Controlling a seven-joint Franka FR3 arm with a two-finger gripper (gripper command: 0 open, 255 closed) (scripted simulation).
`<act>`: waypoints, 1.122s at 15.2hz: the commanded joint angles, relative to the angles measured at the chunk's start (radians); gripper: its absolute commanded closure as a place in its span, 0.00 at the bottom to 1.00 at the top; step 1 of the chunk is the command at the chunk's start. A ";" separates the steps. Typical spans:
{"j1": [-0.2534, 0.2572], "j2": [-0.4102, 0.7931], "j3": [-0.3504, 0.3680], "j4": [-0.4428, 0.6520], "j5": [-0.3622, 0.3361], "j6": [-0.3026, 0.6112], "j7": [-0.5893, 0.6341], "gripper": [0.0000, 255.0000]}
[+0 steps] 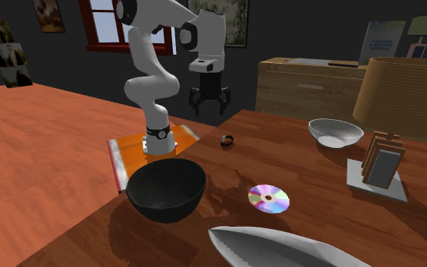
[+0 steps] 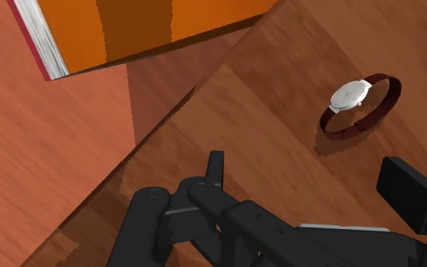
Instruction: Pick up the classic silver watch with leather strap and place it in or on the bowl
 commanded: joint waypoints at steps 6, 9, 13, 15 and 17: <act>-0.023 0.220 0.122 0.005 -0.010 0.249 0.191 0.00; -0.026 0.248 0.129 -0.016 -0.016 0.297 0.197 0.00; -0.033 0.290 0.138 -0.041 -0.028 0.362 0.207 0.00; -0.034 0.296 0.140 -0.044 -0.030 0.371 0.209 0.00; -0.035 0.296 0.140 -0.044 -0.030 0.371 0.209 0.00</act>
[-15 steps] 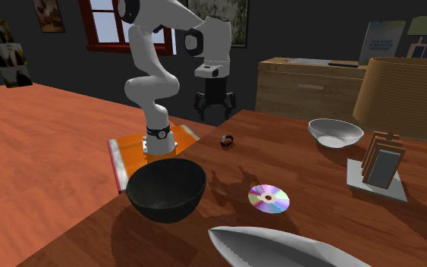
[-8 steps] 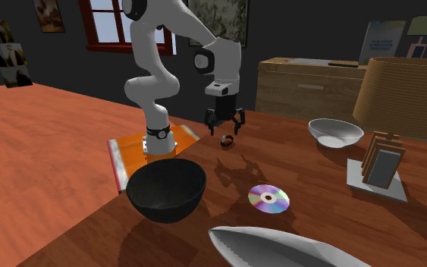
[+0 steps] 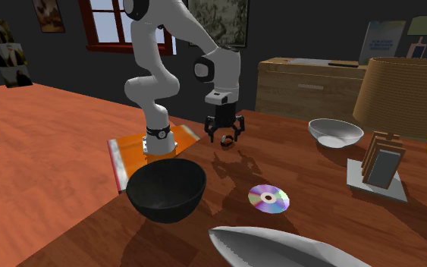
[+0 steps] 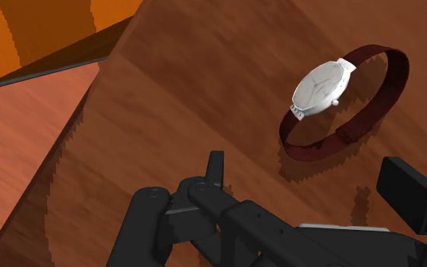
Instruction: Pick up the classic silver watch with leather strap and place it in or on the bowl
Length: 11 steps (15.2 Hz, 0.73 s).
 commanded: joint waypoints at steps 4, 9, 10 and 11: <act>0.000 0.001 0.000 0.000 -0.001 0.002 0.000 0.00; 0.000 0.001 0.000 0.000 0.000 0.001 0.000 1.00; 0.000 0.000 0.000 0.000 0.000 0.001 -0.001 1.00; 0.000 0.000 0.000 0.000 0.000 0.001 0.000 1.00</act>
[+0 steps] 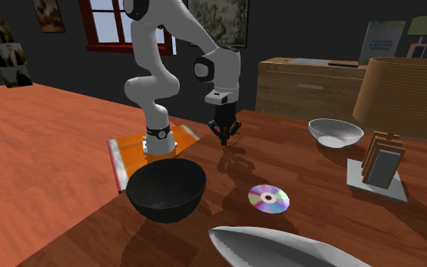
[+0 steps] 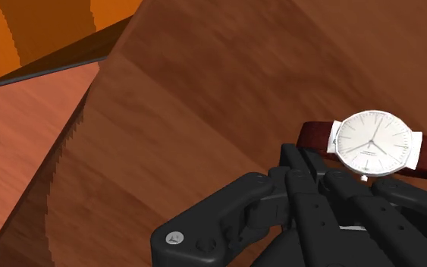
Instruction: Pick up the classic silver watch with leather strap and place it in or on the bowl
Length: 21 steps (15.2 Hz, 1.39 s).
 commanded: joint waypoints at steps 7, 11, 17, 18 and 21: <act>0.006 -0.040 -0.010 0.024 0.011 -0.063 -0.012 1.00; 0.010 -0.076 -0.020 0.052 0.019 -0.127 -0.022 1.00; 0.014 -0.121 -0.035 0.101 0.025 -0.219 -0.033 1.00; 0.014 -0.128 -0.037 0.110 0.025 -0.234 -0.035 1.00; 0.015 -0.145 -0.044 0.137 0.026 -0.279 -0.039 1.00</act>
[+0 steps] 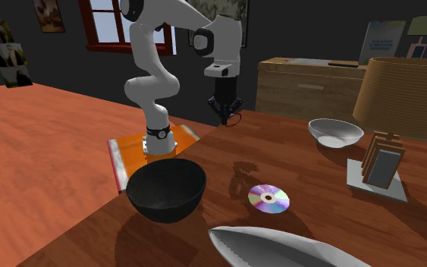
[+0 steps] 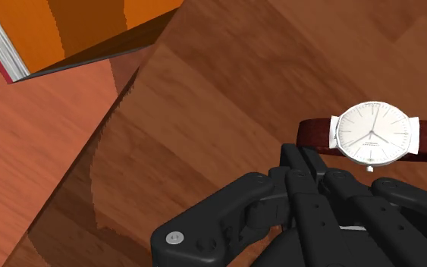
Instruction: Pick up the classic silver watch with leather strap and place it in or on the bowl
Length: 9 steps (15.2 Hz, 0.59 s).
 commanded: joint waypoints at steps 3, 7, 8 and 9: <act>0.001 -0.018 -0.006 0.041 0.000 -0.059 -0.002 1.00; 0.000 -0.034 -0.014 0.083 -0.001 -0.116 -0.006 1.00; 0.000 -0.037 -0.016 0.094 -0.001 -0.131 -0.006 1.00; 0.000 -0.040 -0.018 0.105 -0.002 -0.145 -0.007 1.00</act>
